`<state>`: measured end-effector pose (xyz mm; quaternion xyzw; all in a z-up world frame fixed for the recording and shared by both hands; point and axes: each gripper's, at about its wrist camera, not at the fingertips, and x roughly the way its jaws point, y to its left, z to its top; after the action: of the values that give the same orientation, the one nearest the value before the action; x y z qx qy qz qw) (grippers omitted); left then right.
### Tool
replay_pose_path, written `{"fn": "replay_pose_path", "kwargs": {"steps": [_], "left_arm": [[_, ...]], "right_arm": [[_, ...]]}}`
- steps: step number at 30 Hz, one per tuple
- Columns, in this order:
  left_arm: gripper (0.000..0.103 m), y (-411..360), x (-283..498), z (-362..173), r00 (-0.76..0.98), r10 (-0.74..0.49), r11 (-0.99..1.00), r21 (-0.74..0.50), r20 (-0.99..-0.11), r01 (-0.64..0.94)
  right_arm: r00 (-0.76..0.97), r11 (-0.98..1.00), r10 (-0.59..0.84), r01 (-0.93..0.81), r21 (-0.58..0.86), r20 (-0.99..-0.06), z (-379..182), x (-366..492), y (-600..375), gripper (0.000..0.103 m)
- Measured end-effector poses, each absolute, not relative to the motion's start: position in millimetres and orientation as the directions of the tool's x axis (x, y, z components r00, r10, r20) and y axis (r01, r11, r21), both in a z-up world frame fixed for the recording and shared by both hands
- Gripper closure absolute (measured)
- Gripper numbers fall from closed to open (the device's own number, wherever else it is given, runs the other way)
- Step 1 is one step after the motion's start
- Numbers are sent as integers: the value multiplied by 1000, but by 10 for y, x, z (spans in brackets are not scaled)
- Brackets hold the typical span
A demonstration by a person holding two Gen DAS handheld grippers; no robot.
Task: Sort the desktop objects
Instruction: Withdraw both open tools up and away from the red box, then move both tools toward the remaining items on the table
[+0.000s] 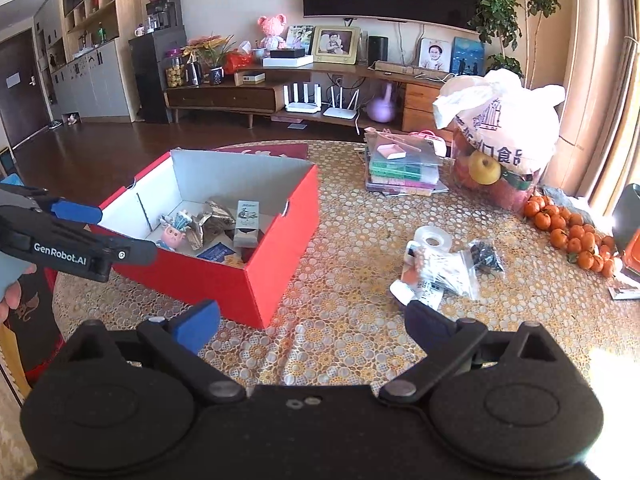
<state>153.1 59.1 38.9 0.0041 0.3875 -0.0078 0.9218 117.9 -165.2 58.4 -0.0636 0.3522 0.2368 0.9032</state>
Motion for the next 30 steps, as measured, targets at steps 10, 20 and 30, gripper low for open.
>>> {"fn": "replay_pose_path", "kwargs": {"steps": [10, 20, 30], "left_arm": [[1, 207, 1390, 436, 716, -100, 994, -37, -691, 103], [1, -166, 1280, 436, 729, -166, 983, -50, -664, 179], [1, -592, 1379, 287, 717, -236, 964, -68, -656, 256]], "right_arm": [[686, 920, 342, -385, 77, -642, 585, 1007, -2108, 4], [730, 943, 295, -328, 62, -617, 586, 827, -2435, 4], [745, 955, 274, -287, 78, -608, 549, 952, -2683, 4]]}}
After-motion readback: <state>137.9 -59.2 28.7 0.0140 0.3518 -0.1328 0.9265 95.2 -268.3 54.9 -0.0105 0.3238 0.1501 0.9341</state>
